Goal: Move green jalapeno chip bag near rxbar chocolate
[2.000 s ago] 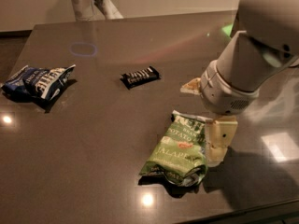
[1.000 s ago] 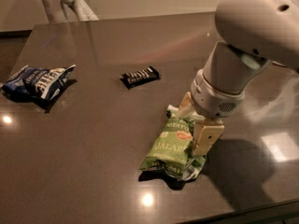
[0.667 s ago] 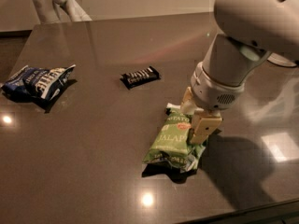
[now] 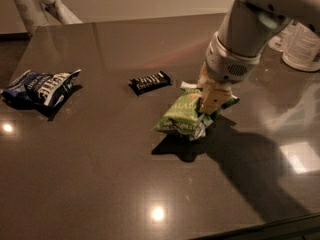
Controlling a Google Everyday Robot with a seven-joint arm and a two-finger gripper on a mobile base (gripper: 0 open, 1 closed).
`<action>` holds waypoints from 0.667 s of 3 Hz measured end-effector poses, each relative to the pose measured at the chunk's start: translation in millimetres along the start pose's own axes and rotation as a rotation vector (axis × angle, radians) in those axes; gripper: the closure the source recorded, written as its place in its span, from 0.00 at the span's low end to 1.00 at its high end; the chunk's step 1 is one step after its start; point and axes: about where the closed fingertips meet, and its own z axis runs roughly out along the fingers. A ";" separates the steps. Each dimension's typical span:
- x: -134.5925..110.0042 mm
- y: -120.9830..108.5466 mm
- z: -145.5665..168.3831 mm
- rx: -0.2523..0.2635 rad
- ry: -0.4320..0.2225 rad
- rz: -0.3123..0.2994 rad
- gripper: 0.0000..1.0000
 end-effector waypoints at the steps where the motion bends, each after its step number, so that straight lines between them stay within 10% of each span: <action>1: 2.8 -45.6 -10.5 0.089 -0.007 0.093 1.00; 2: -2.7 -80.5 -6.1 0.146 -0.030 0.157 0.98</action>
Offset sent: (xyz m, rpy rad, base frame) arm 0.1061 -0.0004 0.0174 0.0618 -0.1415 -0.2414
